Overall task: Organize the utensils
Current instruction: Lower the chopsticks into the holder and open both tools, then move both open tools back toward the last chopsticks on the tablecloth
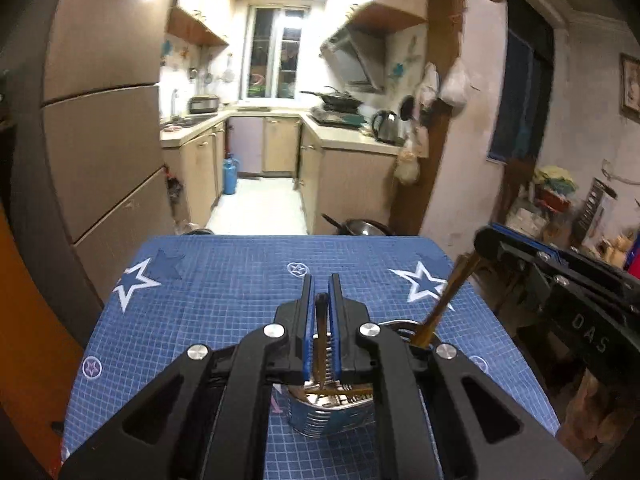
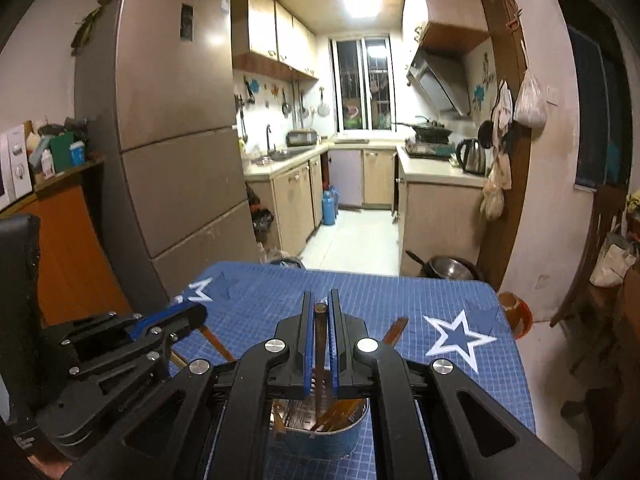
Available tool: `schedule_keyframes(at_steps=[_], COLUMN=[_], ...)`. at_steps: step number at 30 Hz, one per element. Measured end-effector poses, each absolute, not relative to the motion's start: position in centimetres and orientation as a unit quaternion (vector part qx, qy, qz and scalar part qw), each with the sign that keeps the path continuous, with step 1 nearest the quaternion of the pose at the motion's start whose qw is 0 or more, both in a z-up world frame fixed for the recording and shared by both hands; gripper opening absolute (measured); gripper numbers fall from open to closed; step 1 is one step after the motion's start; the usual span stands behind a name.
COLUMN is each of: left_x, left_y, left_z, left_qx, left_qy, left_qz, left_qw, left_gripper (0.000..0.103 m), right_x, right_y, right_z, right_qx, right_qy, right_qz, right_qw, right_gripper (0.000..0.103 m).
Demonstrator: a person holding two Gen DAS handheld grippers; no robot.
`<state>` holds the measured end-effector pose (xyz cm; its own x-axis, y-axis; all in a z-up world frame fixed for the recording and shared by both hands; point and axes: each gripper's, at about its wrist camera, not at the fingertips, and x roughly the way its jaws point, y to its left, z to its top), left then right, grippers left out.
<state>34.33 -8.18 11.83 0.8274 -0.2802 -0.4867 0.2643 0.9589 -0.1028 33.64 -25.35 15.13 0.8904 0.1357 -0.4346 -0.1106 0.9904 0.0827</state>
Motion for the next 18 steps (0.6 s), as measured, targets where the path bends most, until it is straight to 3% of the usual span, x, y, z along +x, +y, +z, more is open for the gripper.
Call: schedule_keyframes(at_steps=[9, 18], left_x=[30.8, 21.7], left_y=[-4.8, 1.0], left_z=[15.4, 16.2], left_qx=[-0.054, -0.065], left_qy=[0.188, 0.136], left_qz=[-0.129, -0.116], left_qw=[0.972, 0.982], left_gripper=[0.006, 0.006], right_x=[31.3, 21.6], right_y=[-27.3, -31.4], right_z=[16.3, 15.0], right_qx=[0.044, 0.032], right_qy=[0.207, 0.218], right_qz=[0.053, 0.055], right_qw=[0.976, 0.974], right_gripper=[0.008, 0.008])
